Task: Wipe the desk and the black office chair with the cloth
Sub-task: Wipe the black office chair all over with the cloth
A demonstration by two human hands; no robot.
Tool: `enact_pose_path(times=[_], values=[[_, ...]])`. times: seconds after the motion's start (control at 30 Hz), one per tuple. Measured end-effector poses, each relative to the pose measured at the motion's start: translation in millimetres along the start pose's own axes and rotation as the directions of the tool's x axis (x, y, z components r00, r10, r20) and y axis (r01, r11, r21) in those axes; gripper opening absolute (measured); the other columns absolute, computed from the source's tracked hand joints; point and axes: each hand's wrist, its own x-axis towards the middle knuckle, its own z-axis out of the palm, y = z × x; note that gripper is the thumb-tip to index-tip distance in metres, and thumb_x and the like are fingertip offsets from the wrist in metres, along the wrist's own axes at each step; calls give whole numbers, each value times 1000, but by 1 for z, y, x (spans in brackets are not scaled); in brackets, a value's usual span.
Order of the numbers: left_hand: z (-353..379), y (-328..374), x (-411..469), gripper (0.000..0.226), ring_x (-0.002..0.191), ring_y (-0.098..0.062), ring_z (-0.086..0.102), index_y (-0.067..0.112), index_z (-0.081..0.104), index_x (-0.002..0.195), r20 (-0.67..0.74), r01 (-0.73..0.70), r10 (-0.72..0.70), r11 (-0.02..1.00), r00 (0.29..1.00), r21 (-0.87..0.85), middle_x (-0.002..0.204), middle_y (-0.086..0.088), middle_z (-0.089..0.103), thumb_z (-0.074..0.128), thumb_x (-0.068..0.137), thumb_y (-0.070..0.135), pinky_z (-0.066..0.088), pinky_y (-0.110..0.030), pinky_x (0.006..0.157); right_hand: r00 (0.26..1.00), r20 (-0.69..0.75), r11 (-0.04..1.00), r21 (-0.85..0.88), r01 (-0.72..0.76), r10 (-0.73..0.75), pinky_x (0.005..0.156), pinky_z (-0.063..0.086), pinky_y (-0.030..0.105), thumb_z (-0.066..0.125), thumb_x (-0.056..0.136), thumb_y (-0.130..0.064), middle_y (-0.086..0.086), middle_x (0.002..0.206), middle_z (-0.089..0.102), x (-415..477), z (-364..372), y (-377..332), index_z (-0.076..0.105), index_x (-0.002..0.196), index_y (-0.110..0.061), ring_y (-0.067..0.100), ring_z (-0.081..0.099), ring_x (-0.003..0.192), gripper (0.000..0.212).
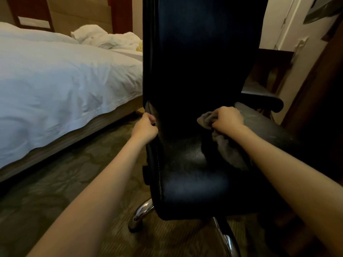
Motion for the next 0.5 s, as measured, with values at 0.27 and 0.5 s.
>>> enact_pose_path(times=[0.27, 0.5], values=[[-21, -9, 0, 25, 106, -28, 56, 17, 47, 116, -105, 237, -299, 890, 948, -390, 116, -9, 53, 45, 93, 6, 49, -38, 81, 936, -59, 932, 89, 351, -347, 84, 47, 37, 58, 86, -31, 3, 115, 62, -28, 18, -137, 64, 112, -31, 26, 55, 111, 27], [-35, -9, -14, 22, 68, -13, 45, 19, 40, 112, -98, 202, -229, 952, 968, -232, 91, -4, 48, 40, 95, 5, 35, -24, 52, 991, -65, 993, -19, 114, -115, 88, 44, 43, 51, 93, -25, 14, 122, 55, 26, 38, -80, 55, 126, -19, 34, 49, 114, 33]])
